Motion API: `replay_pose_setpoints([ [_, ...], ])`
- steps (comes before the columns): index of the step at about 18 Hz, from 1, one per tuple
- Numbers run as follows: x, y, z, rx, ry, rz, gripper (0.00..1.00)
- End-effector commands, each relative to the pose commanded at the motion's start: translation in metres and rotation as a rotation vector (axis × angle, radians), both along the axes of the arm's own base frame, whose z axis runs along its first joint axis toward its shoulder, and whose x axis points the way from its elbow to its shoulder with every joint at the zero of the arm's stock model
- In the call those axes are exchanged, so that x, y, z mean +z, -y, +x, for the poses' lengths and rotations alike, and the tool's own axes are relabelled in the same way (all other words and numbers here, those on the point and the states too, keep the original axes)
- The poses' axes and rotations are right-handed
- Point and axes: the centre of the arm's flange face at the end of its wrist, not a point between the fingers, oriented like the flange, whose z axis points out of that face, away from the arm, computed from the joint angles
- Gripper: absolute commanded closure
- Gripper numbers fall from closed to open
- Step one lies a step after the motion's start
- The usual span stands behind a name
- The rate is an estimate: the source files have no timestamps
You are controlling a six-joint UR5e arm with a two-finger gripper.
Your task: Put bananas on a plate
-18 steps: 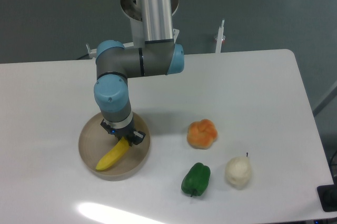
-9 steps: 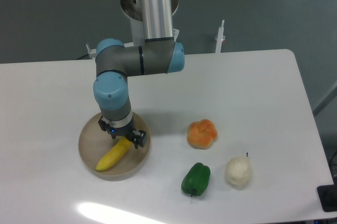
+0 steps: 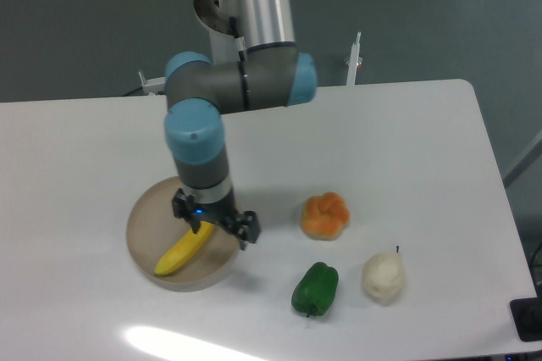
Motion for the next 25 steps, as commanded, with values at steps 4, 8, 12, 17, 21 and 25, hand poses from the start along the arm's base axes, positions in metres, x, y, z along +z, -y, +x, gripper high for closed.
replay_pose_setpoints([
  [4,0.006,0.015,-0.072,-0.017,-0.035,-0.008,0.0],
  [8,0.011,0.051,-0.139,-0.118,-0.087,-0.042,0.0],
  [12,0.014,0.07,-0.168,-0.214,-0.141,-0.099,0.0],
  [17,0.012,0.072,-0.18,-0.243,-0.19,-0.155,0.0],
  [21,0.013,0.076,-0.189,-0.231,-0.191,-0.153,0.0],
  [25,0.017,0.082,-0.196,-0.22,-0.191,-0.147,0.0],
])
